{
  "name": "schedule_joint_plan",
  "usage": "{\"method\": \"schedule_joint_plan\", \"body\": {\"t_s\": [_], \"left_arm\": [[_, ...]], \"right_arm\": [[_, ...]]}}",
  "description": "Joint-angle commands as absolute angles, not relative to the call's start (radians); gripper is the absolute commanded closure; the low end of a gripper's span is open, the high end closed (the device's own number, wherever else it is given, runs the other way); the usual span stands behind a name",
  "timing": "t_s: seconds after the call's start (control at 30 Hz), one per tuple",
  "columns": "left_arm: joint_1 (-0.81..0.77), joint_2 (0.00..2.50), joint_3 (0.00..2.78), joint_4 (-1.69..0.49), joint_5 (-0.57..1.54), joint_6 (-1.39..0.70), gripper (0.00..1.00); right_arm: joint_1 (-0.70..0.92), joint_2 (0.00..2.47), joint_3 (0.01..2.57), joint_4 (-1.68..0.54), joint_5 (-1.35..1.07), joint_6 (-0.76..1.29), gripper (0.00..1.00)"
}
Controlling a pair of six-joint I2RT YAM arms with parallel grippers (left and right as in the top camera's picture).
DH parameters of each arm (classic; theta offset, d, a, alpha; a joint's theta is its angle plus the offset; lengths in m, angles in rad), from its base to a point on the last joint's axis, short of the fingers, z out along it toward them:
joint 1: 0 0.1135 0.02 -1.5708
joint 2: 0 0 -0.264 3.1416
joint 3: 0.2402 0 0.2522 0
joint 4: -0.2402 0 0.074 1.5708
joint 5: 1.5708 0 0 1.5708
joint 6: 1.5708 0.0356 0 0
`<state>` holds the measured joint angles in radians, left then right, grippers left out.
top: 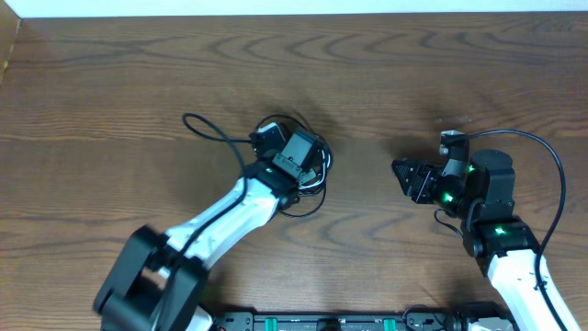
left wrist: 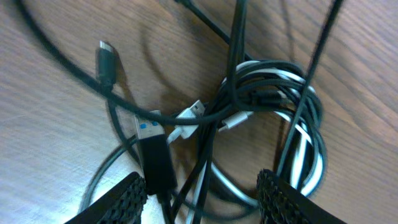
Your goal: Untangle cables
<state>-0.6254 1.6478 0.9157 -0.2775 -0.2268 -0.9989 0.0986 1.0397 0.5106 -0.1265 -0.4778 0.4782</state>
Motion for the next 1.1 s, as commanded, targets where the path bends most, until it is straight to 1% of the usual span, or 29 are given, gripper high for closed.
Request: {"method": "schedule_joint_plan", "body": {"t_s": [0.0, 0.07, 0.1, 0.17, 0.27, 0.3, 0.33, 0.37, 0.4, 0.53, 0.57, 0.63, 0.67, 0.77, 0.8, 0.83, 0.87, 0.97, 1.0, 1.07], "left_arm": [[-0.625, 1.712, 0.906, -0.214, -0.248, -1.053, 0.44], [-0.625, 1.737, 0.906, -0.174, -0.248, -1.053, 0.44], [-0.625, 1.748, 0.906, -0.161, -0.248, -1.053, 0.47], [-0.625, 1.768, 0.906, -0.154, -0.247, -1.054, 0.61], [-0.625, 1.791, 0.906, -0.152, -0.219, -1.056, 0.71], [-0.625, 1.794, 0.906, -0.152, -0.216, -1.06, 0.73], [-0.626, 1.797, 0.906, -0.152, -0.213, -1.069, 0.79], [-0.627, 1.797, 0.906, -0.153, -0.213, -1.073, 0.88], [-0.628, 1.797, 0.906, -0.153, -0.213, -1.072, 0.92], [-0.629, 1.788, 0.907, -0.147, -0.209, -1.065, 0.92], [-0.628, 1.76, 0.91, -0.147, -0.208, -1.005, 0.92], [-0.627, 1.713, 0.917, -0.147, -0.186, -0.886, 0.92], [-0.627, 1.676, 0.921, -0.147, -0.166, -0.815, 0.93], [-0.627, 1.562, 0.923, -0.147, -0.1, -0.655, 0.92], [-0.627, 1.496, 0.923, -0.148, -0.047, -0.574, 0.92], [-0.627, 1.451, 0.922, -0.149, -0.01, -0.53, 0.92], [-0.627, 1.415, 0.922, -0.153, 0.014, -0.514, 0.92], [-0.627, 1.338, 0.922, -0.173, 0.023, -0.513, 0.92], [-0.627, 1.3, 0.922, -0.182, 0.023, -0.52, 0.92], [-0.627, 1.282, 0.922, -0.185, 0.023, -0.542, 0.92]], "right_arm": [[0.107, 1.035, 0.527, -0.134, -0.469, 0.463, 0.53], [0.107, 1.035, 0.527, -0.145, -0.469, 0.463, 0.53], [0.107, 1.035, 0.527, -0.151, -0.469, 0.463, 0.53], [0.107, 1.035, 0.527, -0.163, -0.469, 0.462, 0.53], [0.107, 1.035, 0.527, -0.196, -0.469, 0.462, 0.53], [0.107, 1.035, 0.527, -0.2, -0.469, 0.462, 0.53], [0.107, 1.035, 0.527, -0.215, -0.469, 0.462, 0.53], [0.107, 1.035, 0.527, -0.223, -0.469, 0.462, 0.53], [0.107, 1.035, 0.527, -0.229, -0.469, 0.462, 0.54], [0.107, 1.035, 0.527, -0.24, -0.47, 0.463, 0.57], [0.107, 1.035, 0.527, -0.244, -0.476, 0.463, 0.59], [0.107, 1.035, 0.527, -0.253, -0.503, 0.462, 0.69], [0.107, 1.035, 0.527, -0.256, -0.531, 0.462, 0.71], [0.107, 1.034, 0.527, -0.244, -0.595, 0.462, 0.7], [0.107, 1.034, 0.527, -0.235, -0.61, 0.462, 0.69], [0.107, 1.034, 0.527, -0.228, -0.61, 0.462, 0.71], [0.107, 1.034, 0.527, -0.221, -0.611, 0.463, 0.73], [0.107, 1.034, 0.527, -0.2, -0.649, 0.463, 0.73], [0.107, 1.035, 0.527, -0.194, -0.697, 0.491, 0.73], [0.109, 1.035, 0.527, -0.203, -0.707, 0.536, 0.71]]}}
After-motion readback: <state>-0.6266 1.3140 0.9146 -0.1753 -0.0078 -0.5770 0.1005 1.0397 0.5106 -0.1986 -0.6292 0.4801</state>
